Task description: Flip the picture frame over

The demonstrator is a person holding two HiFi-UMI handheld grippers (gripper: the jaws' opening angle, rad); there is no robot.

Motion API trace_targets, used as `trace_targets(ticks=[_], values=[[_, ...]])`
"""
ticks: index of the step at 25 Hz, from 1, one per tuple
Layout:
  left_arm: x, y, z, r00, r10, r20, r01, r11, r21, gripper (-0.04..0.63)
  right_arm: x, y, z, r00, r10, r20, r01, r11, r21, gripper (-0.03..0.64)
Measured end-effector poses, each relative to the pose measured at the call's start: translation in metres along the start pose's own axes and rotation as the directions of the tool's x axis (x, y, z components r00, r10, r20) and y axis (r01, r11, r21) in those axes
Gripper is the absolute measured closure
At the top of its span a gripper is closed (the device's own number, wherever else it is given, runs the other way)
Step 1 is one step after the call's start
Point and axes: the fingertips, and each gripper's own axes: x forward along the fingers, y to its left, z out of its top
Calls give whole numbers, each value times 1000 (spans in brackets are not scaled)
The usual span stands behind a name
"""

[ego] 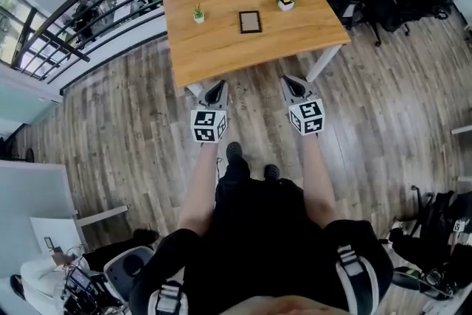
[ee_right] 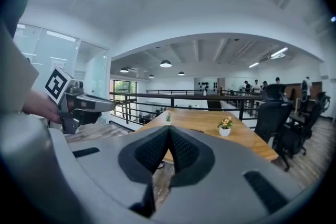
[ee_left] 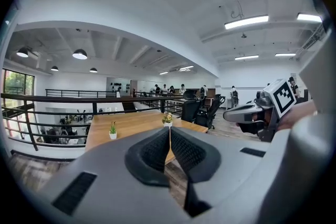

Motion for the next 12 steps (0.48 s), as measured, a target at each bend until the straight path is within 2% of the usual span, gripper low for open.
trace_targets(ticks=[6,8,12], values=[[26,32,0,999,-36,-17,36,999,9,569,35,-2,7,1000,-27,-3,27,1000,15,603],[33,42,1,999,-32,-18,32,999,17,568,45,-1,11,1000,-31,1,31,999,9,556],[47,62,4,999,-32,-17,33,999,19,567,63,0,18,999,-47,15,47,999,7,406]])
